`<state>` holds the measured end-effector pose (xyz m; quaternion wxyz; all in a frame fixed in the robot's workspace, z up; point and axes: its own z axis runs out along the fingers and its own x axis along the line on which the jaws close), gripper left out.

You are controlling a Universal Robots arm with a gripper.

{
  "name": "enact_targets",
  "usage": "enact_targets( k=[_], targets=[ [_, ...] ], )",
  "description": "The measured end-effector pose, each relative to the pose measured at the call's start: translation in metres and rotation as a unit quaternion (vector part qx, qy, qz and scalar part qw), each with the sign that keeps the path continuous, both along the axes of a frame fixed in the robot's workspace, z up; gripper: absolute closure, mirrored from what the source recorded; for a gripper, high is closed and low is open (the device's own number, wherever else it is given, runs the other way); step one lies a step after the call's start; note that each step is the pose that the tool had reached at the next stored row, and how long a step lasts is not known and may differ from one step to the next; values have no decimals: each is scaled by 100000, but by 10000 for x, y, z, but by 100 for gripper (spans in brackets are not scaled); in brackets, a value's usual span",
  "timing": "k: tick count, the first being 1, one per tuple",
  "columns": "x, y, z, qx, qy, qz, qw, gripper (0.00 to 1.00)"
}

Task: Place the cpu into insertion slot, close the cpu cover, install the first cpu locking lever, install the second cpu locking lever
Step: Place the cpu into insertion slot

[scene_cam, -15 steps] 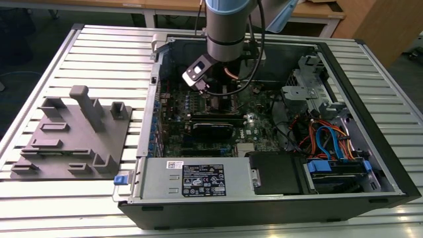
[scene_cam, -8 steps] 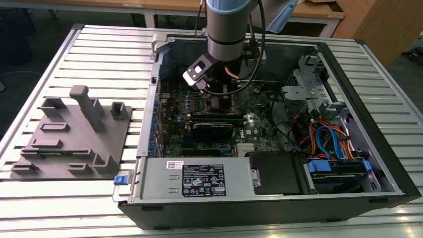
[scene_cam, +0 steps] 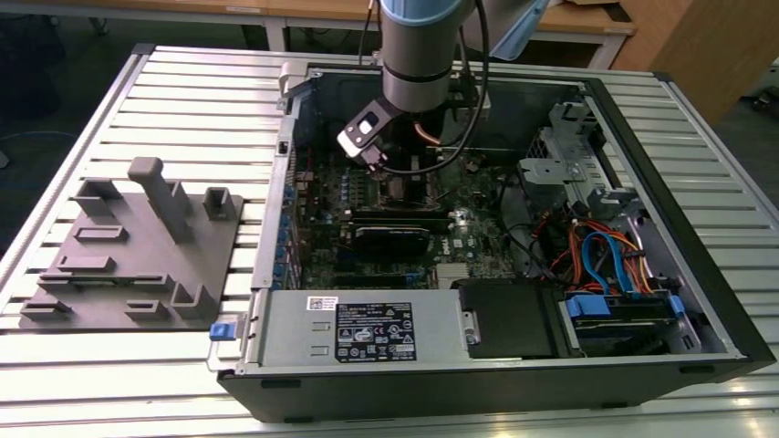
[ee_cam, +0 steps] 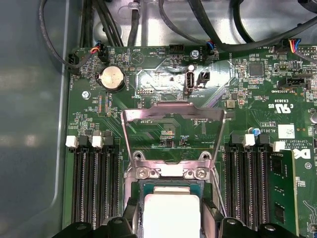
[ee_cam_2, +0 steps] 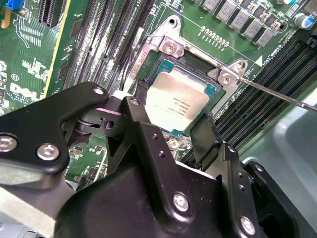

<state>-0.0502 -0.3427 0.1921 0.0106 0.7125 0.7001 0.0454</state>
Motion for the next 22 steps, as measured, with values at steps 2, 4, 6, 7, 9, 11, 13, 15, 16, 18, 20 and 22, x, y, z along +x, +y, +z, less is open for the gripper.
enact_targets(
  k=[2,4,6,7,9,11,13,15,16,18,20,22],
  targets=[
    [1,0,0,-5,0,7,100000,39],
    [1,0,0,-14,-1,4,100000,39],
    [1,0,1,-99,1,12,100000,39],
    [1,0,5,-127,9,13,100000,39],
    [1,0,17,-118,0,6,100000,39],
    [1,0,26,-135,1,7,100000,39],
    [0,0,40,-166,21,6,100000,39],
    [0,1,47,-162,60,-1,100000,39],
    [0,0,52,-169,80,-1,100000,39],
    [1,0,69,-171,122,7,100000,39],
    [4,0,86,-167,219,13,100000,40],
    [7,0,111,-166,398,8,99999,47]
  ],
)
